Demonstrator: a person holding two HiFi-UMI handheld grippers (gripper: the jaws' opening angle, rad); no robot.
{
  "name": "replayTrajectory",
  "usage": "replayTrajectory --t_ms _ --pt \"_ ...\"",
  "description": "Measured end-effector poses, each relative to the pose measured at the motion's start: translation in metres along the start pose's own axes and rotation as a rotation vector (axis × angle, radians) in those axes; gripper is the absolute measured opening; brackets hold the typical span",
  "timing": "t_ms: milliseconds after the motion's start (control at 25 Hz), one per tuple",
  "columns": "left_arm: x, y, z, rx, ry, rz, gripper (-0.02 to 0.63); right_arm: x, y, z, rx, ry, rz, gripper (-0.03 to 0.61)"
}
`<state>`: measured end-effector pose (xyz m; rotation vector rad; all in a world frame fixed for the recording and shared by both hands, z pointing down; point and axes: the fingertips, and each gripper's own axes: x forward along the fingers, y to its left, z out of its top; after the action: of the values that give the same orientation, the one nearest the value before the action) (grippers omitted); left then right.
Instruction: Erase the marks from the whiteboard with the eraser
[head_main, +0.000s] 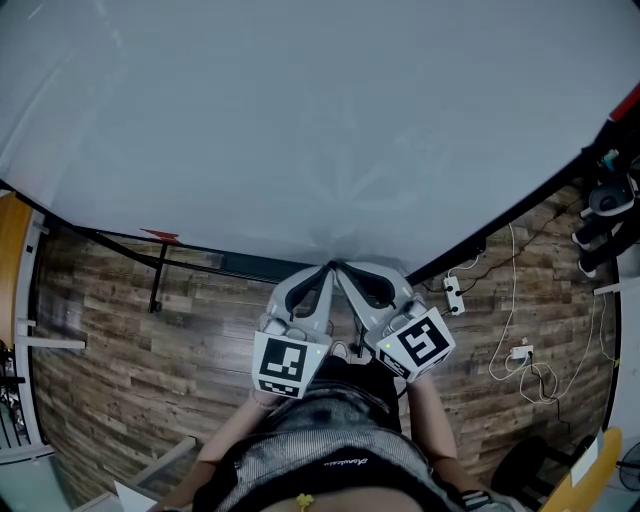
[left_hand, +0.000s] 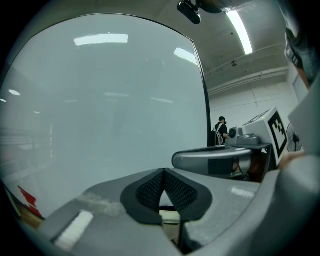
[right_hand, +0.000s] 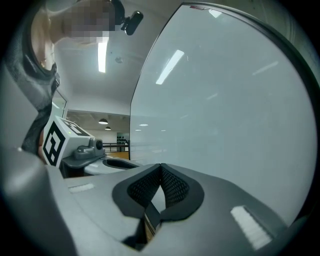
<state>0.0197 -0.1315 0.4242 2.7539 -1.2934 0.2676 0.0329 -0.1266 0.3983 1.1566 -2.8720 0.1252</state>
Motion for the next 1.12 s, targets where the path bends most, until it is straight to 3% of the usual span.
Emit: replayTrajectory --t_ms 1120 --pt "-0.0061 -0.0038 -0.0019 0.030 -0.014 -0.002 0.000 -0.0026 0.0082 -0.0026 -0.021 0.015 -0.017 0.002"
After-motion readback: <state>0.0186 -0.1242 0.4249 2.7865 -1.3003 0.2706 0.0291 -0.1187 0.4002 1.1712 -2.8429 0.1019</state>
